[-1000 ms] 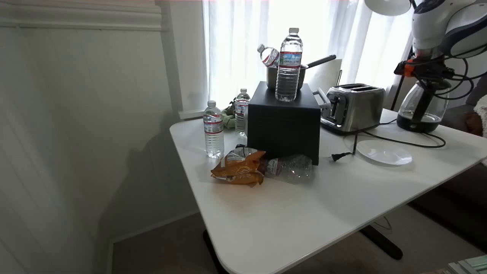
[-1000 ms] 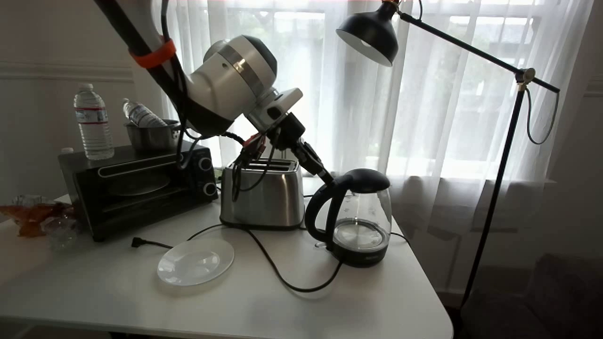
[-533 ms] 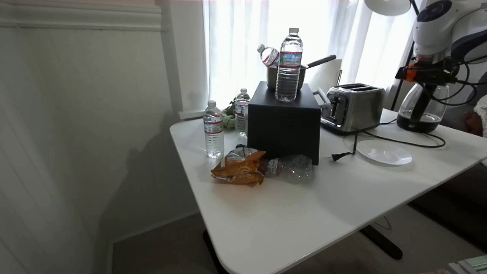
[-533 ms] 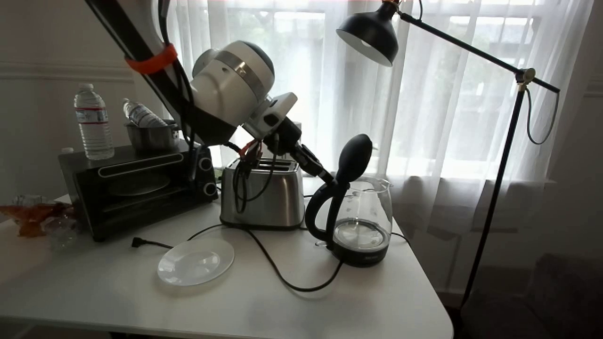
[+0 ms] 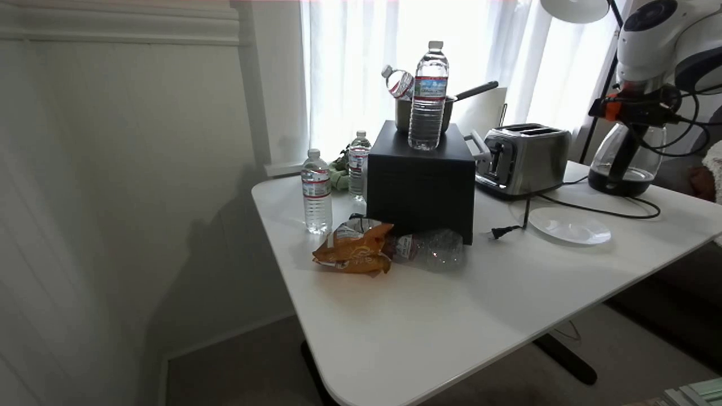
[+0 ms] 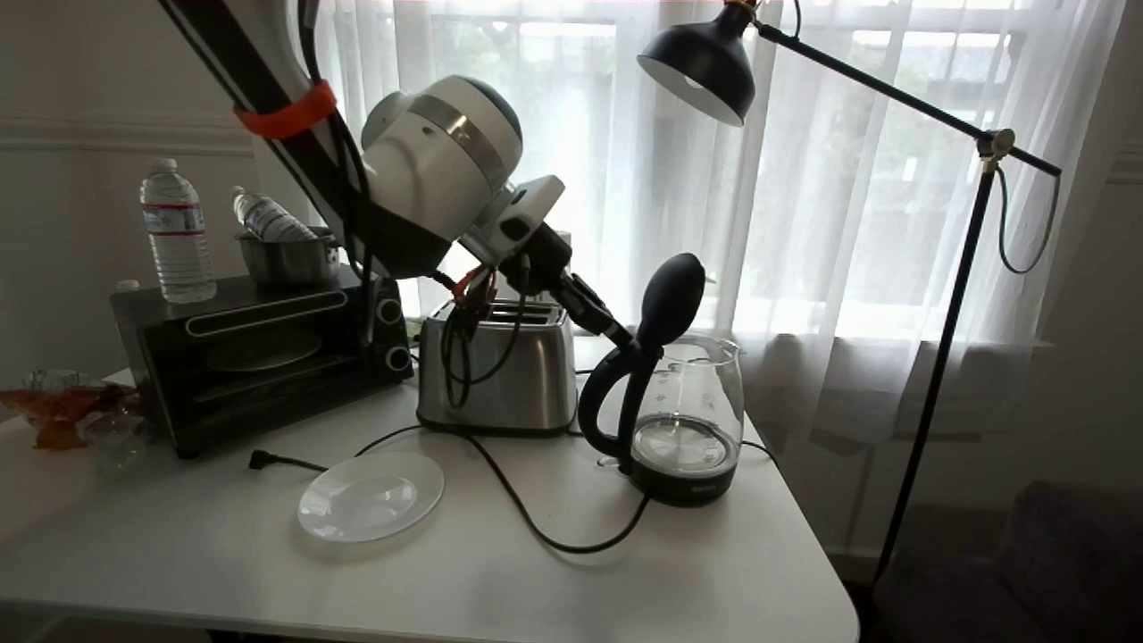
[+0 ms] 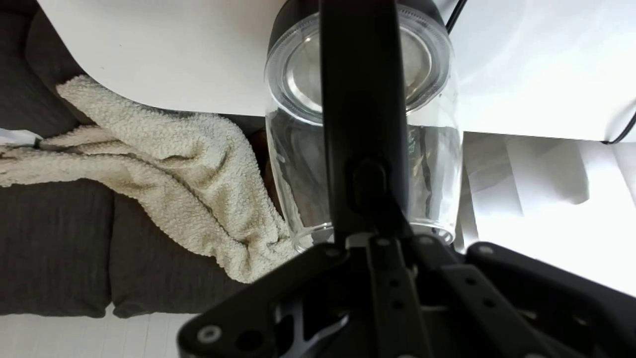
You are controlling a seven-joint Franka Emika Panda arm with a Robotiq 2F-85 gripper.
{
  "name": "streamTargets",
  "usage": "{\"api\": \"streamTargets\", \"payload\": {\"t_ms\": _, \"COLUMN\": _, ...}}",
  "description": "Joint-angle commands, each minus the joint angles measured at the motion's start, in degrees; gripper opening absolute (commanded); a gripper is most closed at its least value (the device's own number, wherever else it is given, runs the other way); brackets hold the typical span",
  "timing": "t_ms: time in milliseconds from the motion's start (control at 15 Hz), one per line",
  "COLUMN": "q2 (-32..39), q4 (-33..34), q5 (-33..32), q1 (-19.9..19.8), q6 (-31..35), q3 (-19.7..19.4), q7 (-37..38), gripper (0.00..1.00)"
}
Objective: Press the lid ejecting button of the electric kettle
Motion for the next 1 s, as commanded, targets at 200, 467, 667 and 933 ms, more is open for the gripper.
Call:
{"api": "streamTargets", "payload": {"t_ms": 200, "q2": -3.76, "q4": 1.27, "q5": 16.49, "q1": -1.57, "q6": -3.6, "q3": -0.71, "q7": -16.34, "gripper": 0.03}}
{"api": "streamTargets", "payload": {"t_ms": 467, "q2": -7.25, "q4": 4.65, "q5": 26.46, "q1": -1.49, "q6": -8.48, "q3": -0.66, "q7": -26.23, "gripper": 0.09}}
{"api": "streamTargets", "payload": {"t_ms": 667, "q2": -9.48, "q4": 7.56, "q5": 37.64, "q1": -1.03, "q6": -10.64, "q3": -0.38, "q7": -36.66, "gripper": 0.4}}
{"api": "streamTargets", "payload": {"t_ms": 933, "q2": -11.57, "q4": 10.82, "q5": 55.69, "q1": -0.42, "q6": -11.27, "q3": -0.63, "q7": -54.55, "gripper": 0.69}}
